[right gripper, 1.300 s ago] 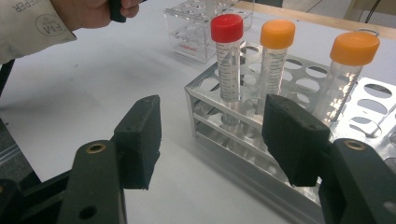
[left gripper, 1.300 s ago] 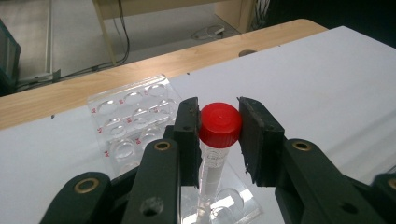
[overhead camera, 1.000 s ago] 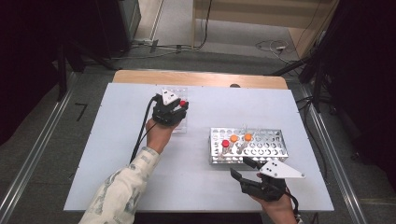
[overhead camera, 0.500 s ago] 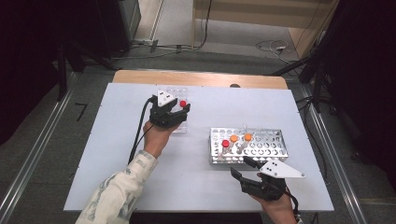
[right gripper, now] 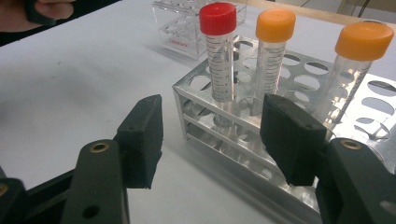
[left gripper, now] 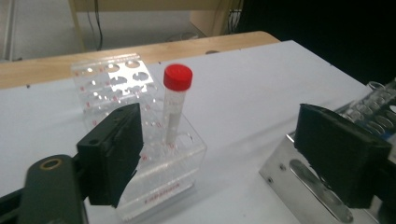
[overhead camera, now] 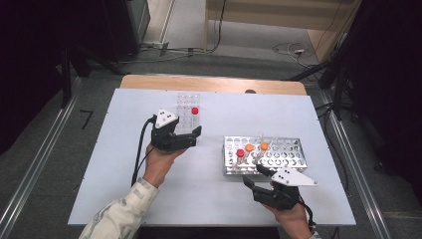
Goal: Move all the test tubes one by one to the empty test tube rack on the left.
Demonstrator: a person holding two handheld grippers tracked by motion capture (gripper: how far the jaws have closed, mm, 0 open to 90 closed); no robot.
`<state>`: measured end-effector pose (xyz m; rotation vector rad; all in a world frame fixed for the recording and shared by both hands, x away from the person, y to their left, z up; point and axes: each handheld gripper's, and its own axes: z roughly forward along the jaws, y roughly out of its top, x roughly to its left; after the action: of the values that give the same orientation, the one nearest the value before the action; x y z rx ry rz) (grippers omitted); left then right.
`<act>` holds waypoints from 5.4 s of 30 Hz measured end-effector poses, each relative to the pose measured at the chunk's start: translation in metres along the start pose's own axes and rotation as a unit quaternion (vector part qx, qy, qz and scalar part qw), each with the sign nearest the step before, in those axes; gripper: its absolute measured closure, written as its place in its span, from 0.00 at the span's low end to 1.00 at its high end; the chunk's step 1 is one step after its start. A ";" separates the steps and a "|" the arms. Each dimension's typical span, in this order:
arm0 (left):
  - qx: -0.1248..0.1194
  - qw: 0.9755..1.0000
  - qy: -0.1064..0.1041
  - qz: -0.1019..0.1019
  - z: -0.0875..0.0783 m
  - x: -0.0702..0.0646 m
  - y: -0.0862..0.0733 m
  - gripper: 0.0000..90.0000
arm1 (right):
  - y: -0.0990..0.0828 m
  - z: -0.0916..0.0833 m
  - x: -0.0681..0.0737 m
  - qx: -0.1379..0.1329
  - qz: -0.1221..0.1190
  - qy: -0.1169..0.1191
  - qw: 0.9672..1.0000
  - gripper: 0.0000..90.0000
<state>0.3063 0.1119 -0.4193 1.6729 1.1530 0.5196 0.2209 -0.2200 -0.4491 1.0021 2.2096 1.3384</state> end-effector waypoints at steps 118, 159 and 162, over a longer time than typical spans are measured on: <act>-0.011 0.999 -0.044 0.024 -0.023 -0.028 -0.002 0.09 | 0.039 0.038 0.038 -0.060 -0.031 0.031 0.997 0.79; 0.012 0.983 -0.144 0.114 -0.023 -0.067 -0.013 0.69 | 0.041 0.074 0.046 -0.034 -0.036 0.038 0.998 0.79; 0.010 0.983 -0.143 0.116 -0.024 -0.067 -0.013 0.75 | 0.041 0.074 0.046 -0.033 -0.036 0.038 0.998 0.79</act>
<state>0.2518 0.0651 -0.4091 1.8423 0.7639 0.3950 0.2517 -0.1284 -0.4469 0.8535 2.2173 1.4297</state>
